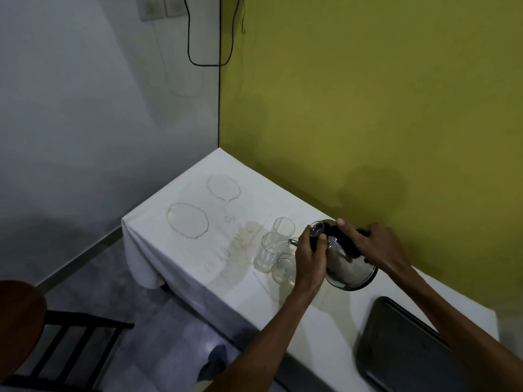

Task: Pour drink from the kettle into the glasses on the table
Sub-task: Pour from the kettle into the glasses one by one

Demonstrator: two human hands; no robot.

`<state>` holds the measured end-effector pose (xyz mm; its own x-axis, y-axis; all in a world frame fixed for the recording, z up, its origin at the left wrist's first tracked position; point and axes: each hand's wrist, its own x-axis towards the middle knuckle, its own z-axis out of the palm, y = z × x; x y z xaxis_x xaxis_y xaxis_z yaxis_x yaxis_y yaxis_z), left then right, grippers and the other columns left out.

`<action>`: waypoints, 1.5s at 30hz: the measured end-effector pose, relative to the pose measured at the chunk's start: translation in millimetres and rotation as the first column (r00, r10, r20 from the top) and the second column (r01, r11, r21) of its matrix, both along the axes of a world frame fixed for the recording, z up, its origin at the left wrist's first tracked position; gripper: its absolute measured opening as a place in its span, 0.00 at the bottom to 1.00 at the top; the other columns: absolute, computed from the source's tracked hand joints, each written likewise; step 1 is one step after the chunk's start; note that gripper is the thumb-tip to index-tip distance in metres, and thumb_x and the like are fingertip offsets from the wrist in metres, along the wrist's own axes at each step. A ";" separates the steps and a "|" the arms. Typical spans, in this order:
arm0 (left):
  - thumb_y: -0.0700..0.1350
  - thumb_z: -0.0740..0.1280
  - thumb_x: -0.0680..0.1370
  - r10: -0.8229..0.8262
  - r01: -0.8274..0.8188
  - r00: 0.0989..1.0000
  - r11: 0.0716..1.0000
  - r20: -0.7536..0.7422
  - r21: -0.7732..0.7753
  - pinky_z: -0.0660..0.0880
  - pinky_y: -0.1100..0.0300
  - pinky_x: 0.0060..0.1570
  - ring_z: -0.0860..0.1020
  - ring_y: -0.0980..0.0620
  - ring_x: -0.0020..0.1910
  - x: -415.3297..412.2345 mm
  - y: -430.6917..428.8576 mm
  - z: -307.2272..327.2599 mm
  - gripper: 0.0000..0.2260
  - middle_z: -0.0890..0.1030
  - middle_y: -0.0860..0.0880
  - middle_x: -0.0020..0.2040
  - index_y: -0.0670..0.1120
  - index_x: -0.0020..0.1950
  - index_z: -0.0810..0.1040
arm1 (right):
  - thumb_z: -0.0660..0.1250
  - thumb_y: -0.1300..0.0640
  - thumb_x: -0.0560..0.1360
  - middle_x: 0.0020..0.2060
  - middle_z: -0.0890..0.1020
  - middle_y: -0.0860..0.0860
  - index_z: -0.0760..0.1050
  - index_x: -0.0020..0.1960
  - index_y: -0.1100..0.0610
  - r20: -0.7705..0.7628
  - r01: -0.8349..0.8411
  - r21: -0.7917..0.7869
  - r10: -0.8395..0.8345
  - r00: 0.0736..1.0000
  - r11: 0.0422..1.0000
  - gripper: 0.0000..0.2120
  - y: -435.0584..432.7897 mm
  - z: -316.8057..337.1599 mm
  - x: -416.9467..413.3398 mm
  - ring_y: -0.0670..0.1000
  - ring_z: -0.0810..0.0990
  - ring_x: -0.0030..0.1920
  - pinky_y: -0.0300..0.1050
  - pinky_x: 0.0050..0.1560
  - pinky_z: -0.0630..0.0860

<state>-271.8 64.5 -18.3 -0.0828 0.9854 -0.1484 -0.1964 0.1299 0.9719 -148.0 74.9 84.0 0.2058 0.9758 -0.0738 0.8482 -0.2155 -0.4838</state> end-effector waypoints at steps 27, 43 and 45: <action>0.51 0.61 0.81 -0.001 0.000 0.999 1.000 0.036 0.025 0.76 0.51 0.64 0.80 0.53 0.61 -2.7 2.1 10.2 0.15 0.83 0.51 0.60 0.49 0.64 0.78 | 0.50 0.13 0.61 0.25 0.84 0.60 0.82 0.30 0.65 0.072 -0.038 -0.002 0.038 0.997 0.999 0.55 10.3 -2.0 5.5 0.58 0.85 0.29 0.56 0.43 0.84; 0.51 0.61 0.83 -0.137 0.156 0.928 0.987 -0.347 0.029 0.62 0.52 0.77 0.65 0.45 0.78 -4.2 -7.9 10.4 0.26 0.68 0.43 0.77 0.41 0.78 0.64 | 0.60 0.11 0.56 0.27 0.78 0.65 0.72 0.31 0.69 -0.350 0.173 -0.074 -0.188 0.918 0.982 0.55 -27.3 -47.6 20.1 0.68 0.82 0.34 0.60 0.41 0.80; 0.49 0.61 0.84 -0.145 0.185 0.894 0.981 -0.425 0.053 0.60 0.55 0.77 0.61 0.46 0.79 -4.1 -8.5 12.5 0.27 0.64 0.43 0.80 0.40 0.80 0.61 | 0.62 0.11 0.52 0.27 0.72 0.61 0.69 0.31 0.62 -0.427 0.218 -0.082 -0.232 0.874 0.972 0.50 -34.0 -52.5 16.1 0.62 0.78 0.32 0.55 0.41 0.78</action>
